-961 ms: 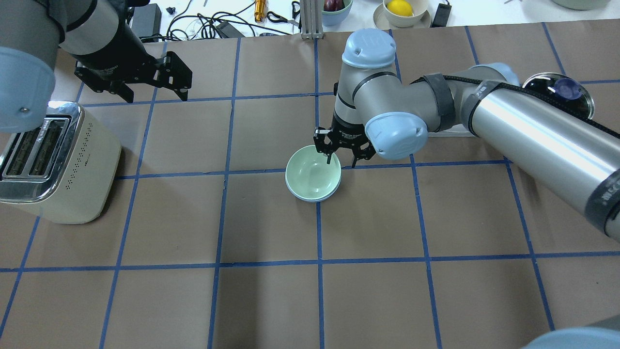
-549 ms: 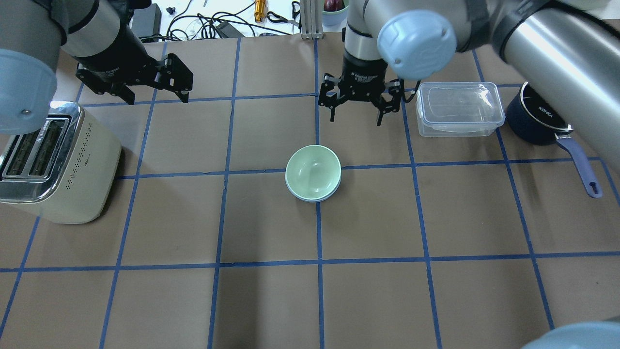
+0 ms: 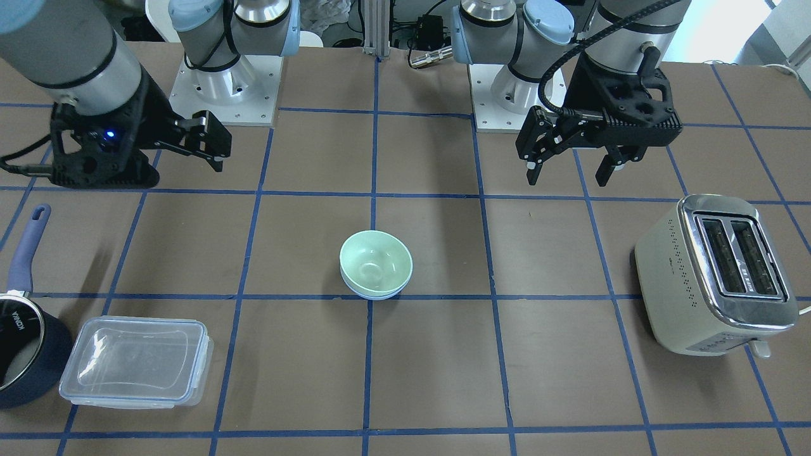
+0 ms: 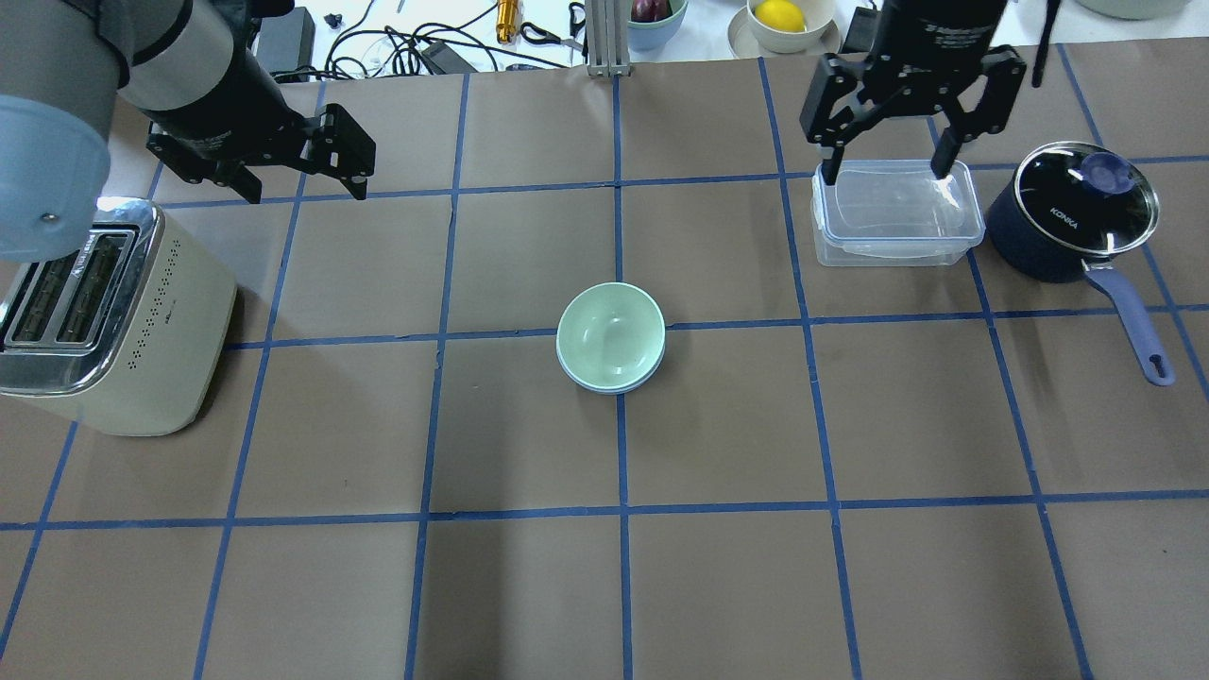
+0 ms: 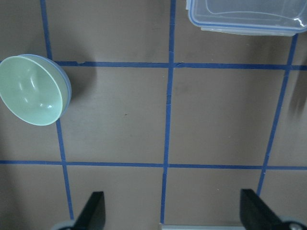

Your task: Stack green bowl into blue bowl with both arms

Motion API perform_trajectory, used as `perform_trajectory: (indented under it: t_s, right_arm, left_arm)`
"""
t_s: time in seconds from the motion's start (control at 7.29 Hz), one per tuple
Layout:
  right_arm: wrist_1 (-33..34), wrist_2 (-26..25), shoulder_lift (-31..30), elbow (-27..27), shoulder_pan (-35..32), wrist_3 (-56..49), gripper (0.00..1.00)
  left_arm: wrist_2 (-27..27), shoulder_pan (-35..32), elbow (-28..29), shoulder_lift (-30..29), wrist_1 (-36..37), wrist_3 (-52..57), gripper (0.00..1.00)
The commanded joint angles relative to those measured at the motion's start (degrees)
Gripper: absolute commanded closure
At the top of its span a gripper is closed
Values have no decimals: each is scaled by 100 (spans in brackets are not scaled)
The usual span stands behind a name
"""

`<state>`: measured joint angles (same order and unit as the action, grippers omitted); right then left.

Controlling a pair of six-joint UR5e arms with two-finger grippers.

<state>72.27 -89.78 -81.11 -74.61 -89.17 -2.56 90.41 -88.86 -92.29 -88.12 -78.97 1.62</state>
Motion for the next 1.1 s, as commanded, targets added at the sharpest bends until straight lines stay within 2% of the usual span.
perform_trajectory:
  t_s: [0.0, 0.69, 0.96]
  right_arm:
    - [800, -110, -597, -831, 93, -61, 0]
    - [1298, -75, -599, -923, 67, 371, 0]
    - [1307, -75, -582, -932, 67, 371, 0]
  left_arm:
    - [-14, 18, 18, 6, -31, 5, 0]
    - [-5, 44, 80, -20, -39, -4, 0]
    - [39, 44, 456, -134, -731, -118, 0]
